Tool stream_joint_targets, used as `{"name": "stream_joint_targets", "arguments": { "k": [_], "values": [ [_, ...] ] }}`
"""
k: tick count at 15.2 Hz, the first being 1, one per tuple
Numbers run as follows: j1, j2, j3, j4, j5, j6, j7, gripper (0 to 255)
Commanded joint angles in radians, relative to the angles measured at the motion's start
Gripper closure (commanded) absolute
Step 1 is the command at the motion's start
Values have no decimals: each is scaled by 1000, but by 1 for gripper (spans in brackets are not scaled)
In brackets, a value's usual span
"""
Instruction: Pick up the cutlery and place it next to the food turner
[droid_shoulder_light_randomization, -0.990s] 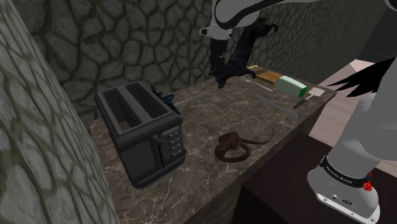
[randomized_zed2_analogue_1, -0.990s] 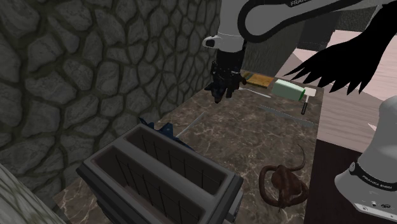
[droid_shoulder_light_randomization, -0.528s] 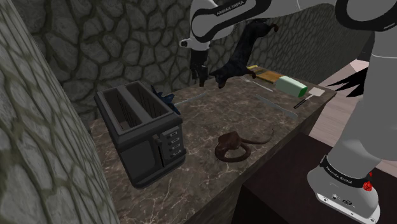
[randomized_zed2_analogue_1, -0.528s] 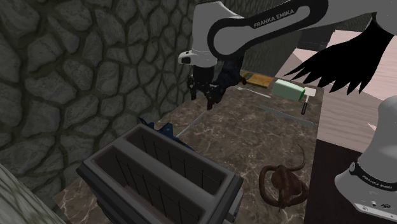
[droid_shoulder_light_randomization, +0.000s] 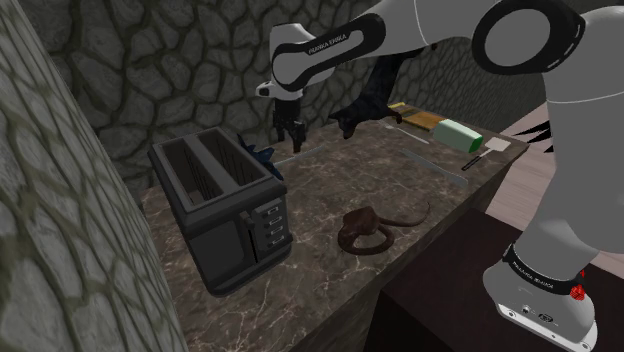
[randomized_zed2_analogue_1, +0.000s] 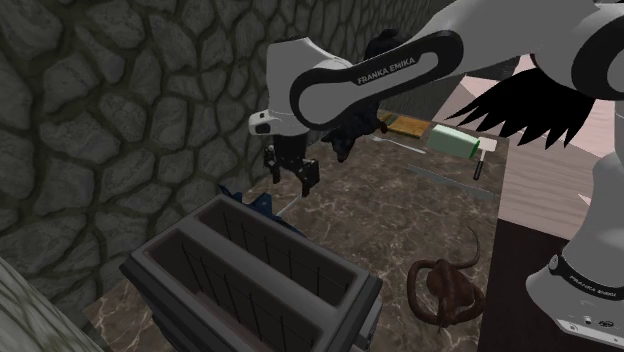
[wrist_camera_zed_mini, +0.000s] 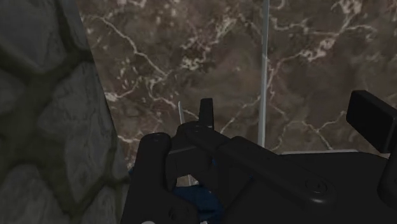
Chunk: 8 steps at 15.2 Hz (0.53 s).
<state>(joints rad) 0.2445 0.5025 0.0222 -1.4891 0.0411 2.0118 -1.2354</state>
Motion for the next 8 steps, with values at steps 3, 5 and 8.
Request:
{"name": "stream_joint_targets", "arguments": {
  "k": [3,5,8],
  "values": [
    [3,23,2,-21,-1,44,-5,0],
    [4,33,3,-32,-1,65,-5,0],
    [4,36,3,-35,-1,71,-5,0]
  ]
}}
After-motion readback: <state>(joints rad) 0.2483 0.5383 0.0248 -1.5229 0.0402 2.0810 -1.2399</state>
